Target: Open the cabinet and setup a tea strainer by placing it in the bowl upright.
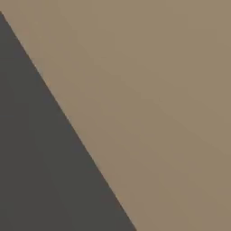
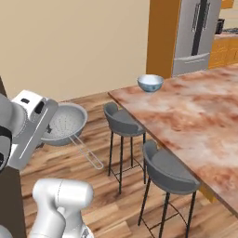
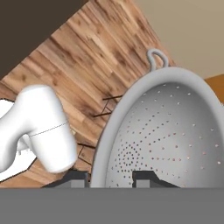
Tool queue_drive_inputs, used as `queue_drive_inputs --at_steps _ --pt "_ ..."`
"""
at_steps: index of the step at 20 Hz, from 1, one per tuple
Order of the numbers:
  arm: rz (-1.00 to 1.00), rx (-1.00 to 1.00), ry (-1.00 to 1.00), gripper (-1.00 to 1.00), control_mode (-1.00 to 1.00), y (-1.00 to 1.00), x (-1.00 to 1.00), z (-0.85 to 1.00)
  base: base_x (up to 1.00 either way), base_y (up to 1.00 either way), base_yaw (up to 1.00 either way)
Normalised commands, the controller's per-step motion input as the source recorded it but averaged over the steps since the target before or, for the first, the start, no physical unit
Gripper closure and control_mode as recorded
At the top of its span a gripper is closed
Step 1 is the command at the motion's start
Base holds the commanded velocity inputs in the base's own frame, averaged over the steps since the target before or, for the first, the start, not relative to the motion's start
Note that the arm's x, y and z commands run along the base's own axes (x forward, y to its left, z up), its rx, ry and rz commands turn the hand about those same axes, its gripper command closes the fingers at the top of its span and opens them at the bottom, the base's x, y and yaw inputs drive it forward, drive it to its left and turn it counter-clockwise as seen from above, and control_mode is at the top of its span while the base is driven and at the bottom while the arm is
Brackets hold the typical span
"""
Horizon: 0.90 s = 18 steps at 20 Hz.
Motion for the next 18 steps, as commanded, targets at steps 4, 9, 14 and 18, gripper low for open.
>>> queue_drive_inputs --at_steps 4,9,14,18 --pt "0.0 0.0 0.0 1.0 1.0 0.0 0.0 0.0 0.64 1.0 -0.28" --pt "0.0 0.0 0.0 1.0 1.0 0.0 0.0 0.0 0.62 1.0 -0.35" --pt "0.0 0.0 0.0 1.0 1.0 0.0 0.0 0.0 0.57 1.0 -0.37" --pt "0.0 0.0 0.0 1.0 1.0 0.0 0.0 0.0 0.52 1.0 -0.37"
